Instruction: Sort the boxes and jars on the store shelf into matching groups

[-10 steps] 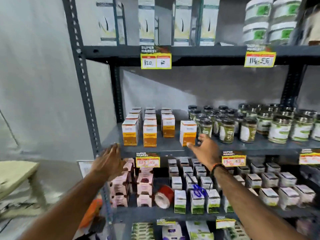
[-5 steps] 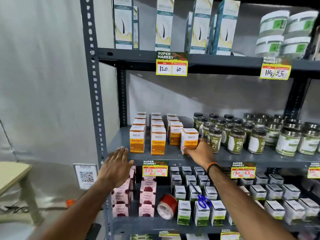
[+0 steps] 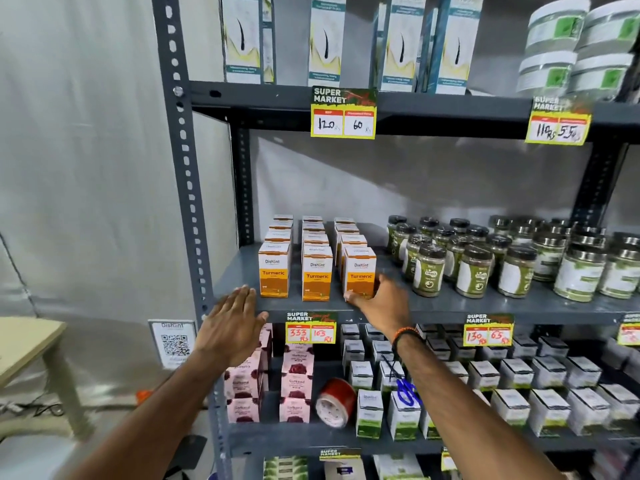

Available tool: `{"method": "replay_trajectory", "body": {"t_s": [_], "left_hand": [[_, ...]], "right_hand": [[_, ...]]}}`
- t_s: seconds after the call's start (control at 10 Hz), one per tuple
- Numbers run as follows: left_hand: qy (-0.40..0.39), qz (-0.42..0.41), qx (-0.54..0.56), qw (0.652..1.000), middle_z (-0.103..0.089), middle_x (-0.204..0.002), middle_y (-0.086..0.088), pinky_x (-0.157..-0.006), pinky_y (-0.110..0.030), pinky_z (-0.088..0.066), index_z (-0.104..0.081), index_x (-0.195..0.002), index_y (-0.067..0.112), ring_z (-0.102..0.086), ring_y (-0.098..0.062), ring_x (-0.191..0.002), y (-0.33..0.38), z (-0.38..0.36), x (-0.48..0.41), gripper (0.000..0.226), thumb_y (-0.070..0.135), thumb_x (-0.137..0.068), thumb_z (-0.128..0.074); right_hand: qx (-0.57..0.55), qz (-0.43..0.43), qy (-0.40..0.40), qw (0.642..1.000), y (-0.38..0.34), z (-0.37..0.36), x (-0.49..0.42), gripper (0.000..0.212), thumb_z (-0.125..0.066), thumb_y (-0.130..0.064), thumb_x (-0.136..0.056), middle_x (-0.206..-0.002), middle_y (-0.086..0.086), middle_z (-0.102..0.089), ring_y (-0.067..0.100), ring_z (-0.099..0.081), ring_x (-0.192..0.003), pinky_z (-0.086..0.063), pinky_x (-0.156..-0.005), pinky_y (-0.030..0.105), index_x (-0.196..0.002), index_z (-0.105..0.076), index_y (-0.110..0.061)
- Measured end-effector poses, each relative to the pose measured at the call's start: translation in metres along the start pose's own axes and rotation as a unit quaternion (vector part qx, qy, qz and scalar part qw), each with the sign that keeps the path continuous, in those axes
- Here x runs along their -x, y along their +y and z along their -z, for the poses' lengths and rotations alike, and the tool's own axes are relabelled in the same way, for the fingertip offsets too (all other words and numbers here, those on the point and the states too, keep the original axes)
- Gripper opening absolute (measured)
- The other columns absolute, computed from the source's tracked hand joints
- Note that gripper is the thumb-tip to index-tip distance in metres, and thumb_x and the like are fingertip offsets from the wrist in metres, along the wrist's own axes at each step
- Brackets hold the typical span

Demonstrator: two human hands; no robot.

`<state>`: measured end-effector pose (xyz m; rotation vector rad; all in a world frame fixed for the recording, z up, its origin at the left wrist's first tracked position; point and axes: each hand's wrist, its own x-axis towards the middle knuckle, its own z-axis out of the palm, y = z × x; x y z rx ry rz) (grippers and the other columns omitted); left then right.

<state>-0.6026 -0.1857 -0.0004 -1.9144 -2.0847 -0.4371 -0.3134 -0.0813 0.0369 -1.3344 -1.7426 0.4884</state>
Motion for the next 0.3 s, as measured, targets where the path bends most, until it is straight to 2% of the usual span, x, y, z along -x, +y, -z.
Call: {"method": "replay_trajectory", "body": {"t_s": [0.1,0.2,0.3], "left_hand": [[-0.003,0.005,0.000,1.000,-0.023,-0.166,-0.016,-0.125,-0.044,-0.012,-0.020,-0.158,0.006,-0.019,-0.028,-0.153,-0.0006,0.0005,-0.0014,0.084,0.059,-0.096,0.000],[-0.002,0.008,0.003,1.000,-0.025,-0.165,-0.018,-0.124,-0.044,-0.013,-0.022,-0.158,0.004,-0.021,-0.029,-0.153,-0.0004,-0.0007,0.0004,0.084,0.058,-0.096,-0.001],[0.005,0.016,0.004,1.000,-0.025,-0.165,-0.018,-0.123,-0.044,-0.014,-0.023,-0.158,0.004,-0.021,-0.029,-0.153,0.0016,-0.0024,-0.0004,0.085,0.059,-0.096,-0.001]], "right_hand": [[0.010,0.005,0.001,1.000,0.0044,-0.0015,-0.0007,0.043,-0.086,-0.046,-0.078,-0.088,-0.010,-0.074,0.005,-0.070,-0.078,-0.059,-0.072,0.023,-0.107,-0.066,-0.020],[0.015,0.004,-0.002,1.000,0.0082,-0.0049,-0.0006,0.043,-0.085,-0.047,-0.078,-0.090,-0.009,-0.075,0.007,-0.071,-0.079,-0.062,-0.076,0.031,-0.107,-0.067,-0.020],[0.023,0.003,0.004,1.000,0.0129,-0.0100,-0.0035,0.046,-0.085,-0.049,-0.077,-0.089,-0.011,-0.074,0.008,-0.072,-0.081,-0.062,-0.077,0.030,-0.107,-0.067,-0.020]]}}
